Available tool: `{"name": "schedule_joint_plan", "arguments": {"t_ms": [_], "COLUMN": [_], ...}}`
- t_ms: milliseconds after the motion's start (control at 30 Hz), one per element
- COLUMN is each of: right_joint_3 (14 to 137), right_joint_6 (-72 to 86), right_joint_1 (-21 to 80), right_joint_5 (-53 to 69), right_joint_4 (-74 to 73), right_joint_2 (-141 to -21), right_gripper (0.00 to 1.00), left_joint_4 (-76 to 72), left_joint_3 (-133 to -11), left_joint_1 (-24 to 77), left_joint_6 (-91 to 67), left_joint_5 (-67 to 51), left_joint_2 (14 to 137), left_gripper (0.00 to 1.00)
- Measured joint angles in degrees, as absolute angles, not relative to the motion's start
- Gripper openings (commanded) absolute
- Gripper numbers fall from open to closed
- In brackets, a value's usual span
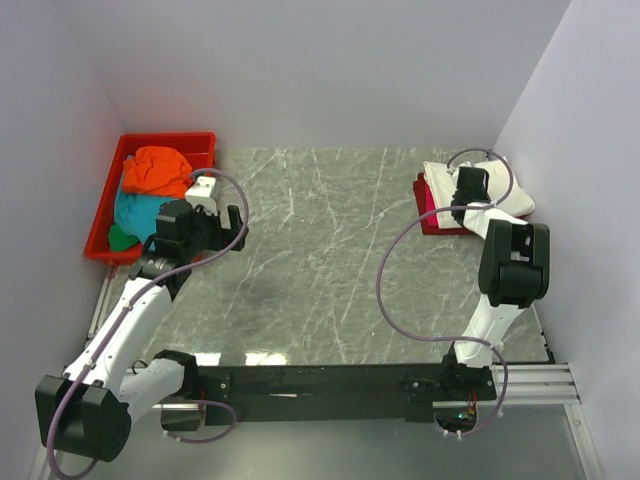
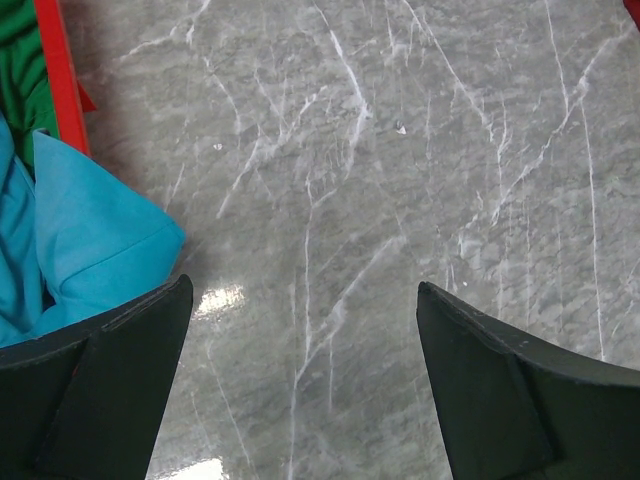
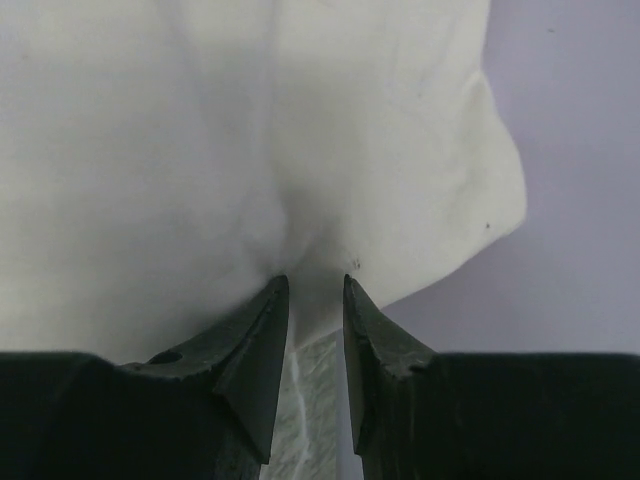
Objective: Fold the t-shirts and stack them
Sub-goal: Neatly place the folded tshirt to the corner
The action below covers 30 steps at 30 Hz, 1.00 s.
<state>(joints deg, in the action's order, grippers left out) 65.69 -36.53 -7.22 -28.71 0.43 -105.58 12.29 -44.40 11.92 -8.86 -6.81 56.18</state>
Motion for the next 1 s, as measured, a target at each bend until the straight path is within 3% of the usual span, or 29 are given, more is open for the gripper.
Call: {"name": "schedule_joint_plan", "arguments": {"t_ms": [667, 1000], "right_joint_3": [76.2, 79.1], "right_joint_6": [-38.5, -39.3], "right_joint_1": [-11.7, -14.3], "right_joint_5": [-34.3, -36.2], "right_joint_4": [0.3, -1.2], "right_joint_2": [-106.8, -118.0], "right_gripper": [0.36, 0.35], "left_joint_4": [12.9, 13.1], "left_joint_3": [-44.4, -44.4], "left_joint_1": [11.9, 11.9], "left_joint_6": [-8.7, -8.7], "left_joint_5": [-7.8, -8.2], "left_joint_2": [56.9, 56.9], "left_gripper": [0.99, 1.0]}}
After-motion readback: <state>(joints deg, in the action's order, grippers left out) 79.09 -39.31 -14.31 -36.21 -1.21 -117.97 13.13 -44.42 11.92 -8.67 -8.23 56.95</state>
